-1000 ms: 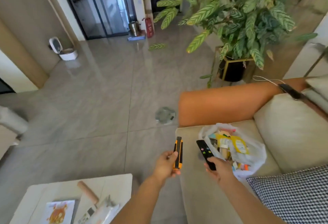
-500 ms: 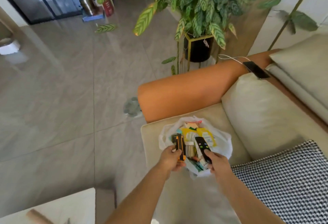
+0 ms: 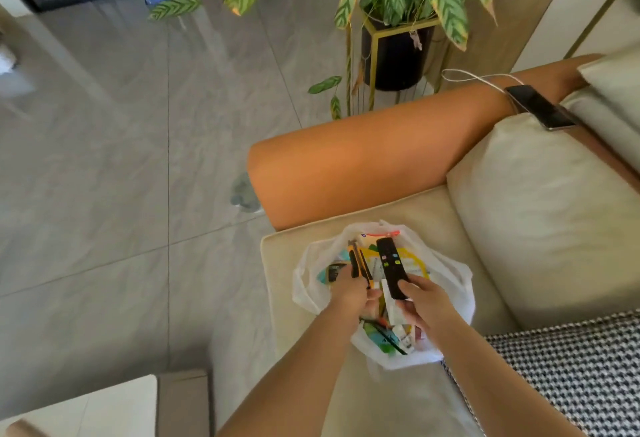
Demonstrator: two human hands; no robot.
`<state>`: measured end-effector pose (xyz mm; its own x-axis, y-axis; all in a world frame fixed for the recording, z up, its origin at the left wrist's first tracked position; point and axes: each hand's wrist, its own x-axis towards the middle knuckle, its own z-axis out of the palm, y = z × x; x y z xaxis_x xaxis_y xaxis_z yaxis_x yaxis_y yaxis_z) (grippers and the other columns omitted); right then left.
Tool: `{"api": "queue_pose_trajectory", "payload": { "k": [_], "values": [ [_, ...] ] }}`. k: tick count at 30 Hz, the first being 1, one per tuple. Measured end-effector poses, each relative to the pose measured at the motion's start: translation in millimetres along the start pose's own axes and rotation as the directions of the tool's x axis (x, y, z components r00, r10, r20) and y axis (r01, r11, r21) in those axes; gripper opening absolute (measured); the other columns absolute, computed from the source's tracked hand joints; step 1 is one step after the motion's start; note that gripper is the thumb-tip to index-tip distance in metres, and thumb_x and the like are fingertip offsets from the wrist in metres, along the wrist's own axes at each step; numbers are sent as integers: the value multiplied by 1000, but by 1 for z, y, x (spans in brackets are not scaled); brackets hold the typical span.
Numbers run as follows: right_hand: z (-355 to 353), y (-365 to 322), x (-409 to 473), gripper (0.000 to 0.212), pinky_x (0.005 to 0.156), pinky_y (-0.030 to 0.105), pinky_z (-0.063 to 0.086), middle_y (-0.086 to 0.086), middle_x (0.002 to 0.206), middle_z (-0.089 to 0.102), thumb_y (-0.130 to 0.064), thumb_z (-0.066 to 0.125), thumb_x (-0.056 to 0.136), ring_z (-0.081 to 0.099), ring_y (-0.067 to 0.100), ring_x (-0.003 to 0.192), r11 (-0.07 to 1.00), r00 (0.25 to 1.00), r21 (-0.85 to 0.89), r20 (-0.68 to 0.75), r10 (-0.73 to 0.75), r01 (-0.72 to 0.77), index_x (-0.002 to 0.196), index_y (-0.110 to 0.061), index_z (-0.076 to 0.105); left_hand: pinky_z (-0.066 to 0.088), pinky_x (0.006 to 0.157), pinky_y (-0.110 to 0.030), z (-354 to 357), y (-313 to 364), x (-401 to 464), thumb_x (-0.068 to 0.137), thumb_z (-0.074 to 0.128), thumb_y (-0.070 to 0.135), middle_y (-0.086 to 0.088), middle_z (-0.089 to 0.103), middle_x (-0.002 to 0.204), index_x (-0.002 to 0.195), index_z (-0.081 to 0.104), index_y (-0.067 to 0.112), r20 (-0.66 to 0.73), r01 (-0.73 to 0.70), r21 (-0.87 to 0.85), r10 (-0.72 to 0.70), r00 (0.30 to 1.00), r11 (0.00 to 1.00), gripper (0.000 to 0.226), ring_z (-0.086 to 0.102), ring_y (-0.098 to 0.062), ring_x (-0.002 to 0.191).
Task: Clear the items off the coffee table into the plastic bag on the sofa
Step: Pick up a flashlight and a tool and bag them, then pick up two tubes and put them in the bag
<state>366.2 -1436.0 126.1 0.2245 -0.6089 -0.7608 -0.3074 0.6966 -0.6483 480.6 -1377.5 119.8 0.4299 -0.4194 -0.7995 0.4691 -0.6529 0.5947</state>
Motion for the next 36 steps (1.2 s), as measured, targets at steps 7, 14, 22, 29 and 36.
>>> {"api": "queue_pose_trajectory", "payload": {
  "k": [7,14,22,29,36],
  "values": [
    [12,20,22,34,76,33,50,17,93,60,3,44,93,59,31,87,986,999,-160,-34,32,-37,126,-3,52,54,81,-33,-4,-18,10,94,36,8,-11,63,103,106,55,20,9,2,12,-2,1000,1000,26,62,-26,91],
    [33,30,-5,21,86,36,47,11,99,61,-5,49,90,59,30,96,797,990,-591,15,-144,125,106,-7,61,46,56,-18,-38,-37,-32,90,48,2,-13,60,105,119,55,11,80,0,77,-7,997,997,31,58,-14,67],
    [91,65,-73,14,70,20,39,-5,87,63,-18,54,91,61,15,89,445,903,-789,325,-282,423,100,-17,65,50,73,-21,-117,-93,-74,91,53,19,0,59,92,113,55,20,-62,-43,207,57,996,977,22,61,-19,77],
    [173,132,-110,17,81,26,45,-2,101,68,-30,52,90,63,17,97,114,829,-821,549,-111,559,100,-23,64,50,87,-25,-207,-168,-107,89,52,32,-4,66,113,119,56,24,-218,76,287,-13,976,955,31,64,-21,101],
    [255,205,-172,24,77,24,43,-5,109,65,-31,45,92,59,17,105,-188,685,-672,728,10,717,107,-23,61,42,99,-23,-301,-264,-163,93,45,35,3,59,129,126,55,26,-360,193,261,-90,929,946,35,56,-16,118]
  ]
}}
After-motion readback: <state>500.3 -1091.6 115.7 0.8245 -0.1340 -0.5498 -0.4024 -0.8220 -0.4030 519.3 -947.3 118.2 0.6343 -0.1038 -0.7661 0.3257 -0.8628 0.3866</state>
